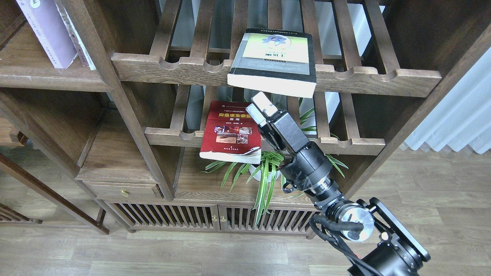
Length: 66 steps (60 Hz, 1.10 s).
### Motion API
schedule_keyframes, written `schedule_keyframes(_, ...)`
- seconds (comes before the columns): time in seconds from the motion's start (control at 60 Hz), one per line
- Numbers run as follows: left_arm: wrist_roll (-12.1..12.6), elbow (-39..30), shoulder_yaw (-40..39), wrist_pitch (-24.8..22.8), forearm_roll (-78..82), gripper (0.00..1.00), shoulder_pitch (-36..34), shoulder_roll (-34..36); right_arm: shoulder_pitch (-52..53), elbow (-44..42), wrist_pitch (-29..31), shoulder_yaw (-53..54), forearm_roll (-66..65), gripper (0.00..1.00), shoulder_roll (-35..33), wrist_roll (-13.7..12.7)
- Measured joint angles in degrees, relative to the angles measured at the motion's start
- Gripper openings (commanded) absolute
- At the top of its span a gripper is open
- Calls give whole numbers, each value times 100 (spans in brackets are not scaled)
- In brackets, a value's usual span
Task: Organize books on shelf
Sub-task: 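Reach the right gripper up and grasp the white-and-green book on the upper shelf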
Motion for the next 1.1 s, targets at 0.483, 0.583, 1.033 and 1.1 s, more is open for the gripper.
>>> schedule_keyframes(0.483,-7,25,-18,0,0,100,5,-22,198,-94,-408,480,44,99,-59,40)
schedule_keyframes(0.583,-7,25,-17,0,0,100,2,-21,210,-95,-419,549,44,97,-82,39)
schedule_keyframes(1.033,-9,60,-25,0,-9,100,1,-8,198,-16,-968,730,54,53,-98,45)
schedule_keyframes(1.1,-9,60,-26,0,-9,100,-2,-8,221,6,-984,730,54,46,-85,44)
